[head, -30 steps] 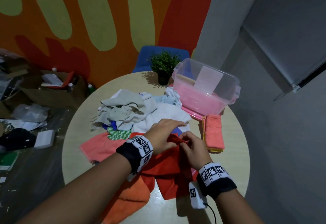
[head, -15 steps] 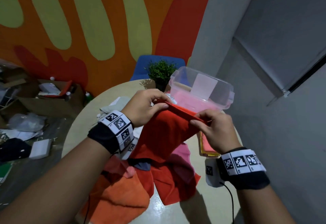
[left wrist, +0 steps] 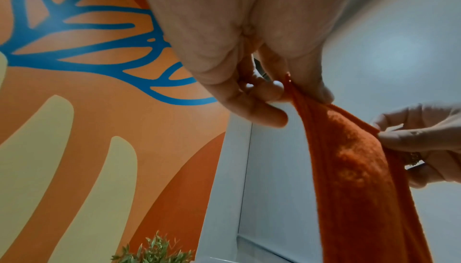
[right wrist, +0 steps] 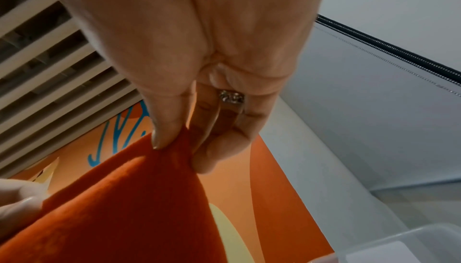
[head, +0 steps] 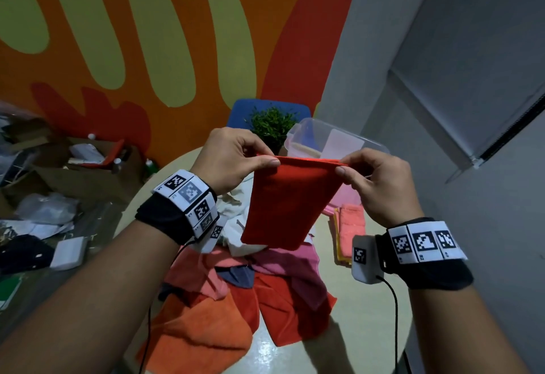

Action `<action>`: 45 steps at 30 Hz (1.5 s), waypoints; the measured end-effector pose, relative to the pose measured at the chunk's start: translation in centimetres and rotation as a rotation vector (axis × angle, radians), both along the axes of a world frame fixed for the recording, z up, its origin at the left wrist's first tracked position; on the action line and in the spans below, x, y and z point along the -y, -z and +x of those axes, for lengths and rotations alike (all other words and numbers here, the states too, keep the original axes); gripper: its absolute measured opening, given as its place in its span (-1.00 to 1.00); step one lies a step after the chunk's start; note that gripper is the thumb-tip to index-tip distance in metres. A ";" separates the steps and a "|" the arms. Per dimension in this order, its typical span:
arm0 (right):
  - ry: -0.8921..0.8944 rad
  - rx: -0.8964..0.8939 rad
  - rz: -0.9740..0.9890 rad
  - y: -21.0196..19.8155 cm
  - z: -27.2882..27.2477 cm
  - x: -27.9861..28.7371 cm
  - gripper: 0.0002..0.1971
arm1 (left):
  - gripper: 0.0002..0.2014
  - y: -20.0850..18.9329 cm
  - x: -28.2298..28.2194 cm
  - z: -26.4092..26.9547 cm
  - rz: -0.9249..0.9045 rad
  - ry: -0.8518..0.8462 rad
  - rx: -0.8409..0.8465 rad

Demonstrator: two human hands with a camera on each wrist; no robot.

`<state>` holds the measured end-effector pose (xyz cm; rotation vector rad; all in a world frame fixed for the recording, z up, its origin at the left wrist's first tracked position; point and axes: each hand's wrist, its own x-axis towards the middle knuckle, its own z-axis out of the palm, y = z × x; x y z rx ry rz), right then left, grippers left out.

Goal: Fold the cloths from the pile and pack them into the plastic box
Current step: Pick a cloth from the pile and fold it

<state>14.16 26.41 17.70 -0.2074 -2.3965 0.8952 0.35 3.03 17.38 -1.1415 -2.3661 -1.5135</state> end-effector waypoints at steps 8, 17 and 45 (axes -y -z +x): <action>0.005 -0.033 -0.062 -0.4 -0.1 -0.1 -0.84 | -0.89 -0.3 0.3 -0.3 -0.118 0.016 -0.056; 0.003 0.154 -0.091 2.6 -0.6 -0.8 -0.65 | -0.84 3.6 -2.1 -0.8 -0.194 -0.086 -0.003; 0.079 0.724 -0.251 21.7 5.2 -0.4 -0.66 | -0.74 22.2 -0.7 6.6 -0.231 0.088 0.926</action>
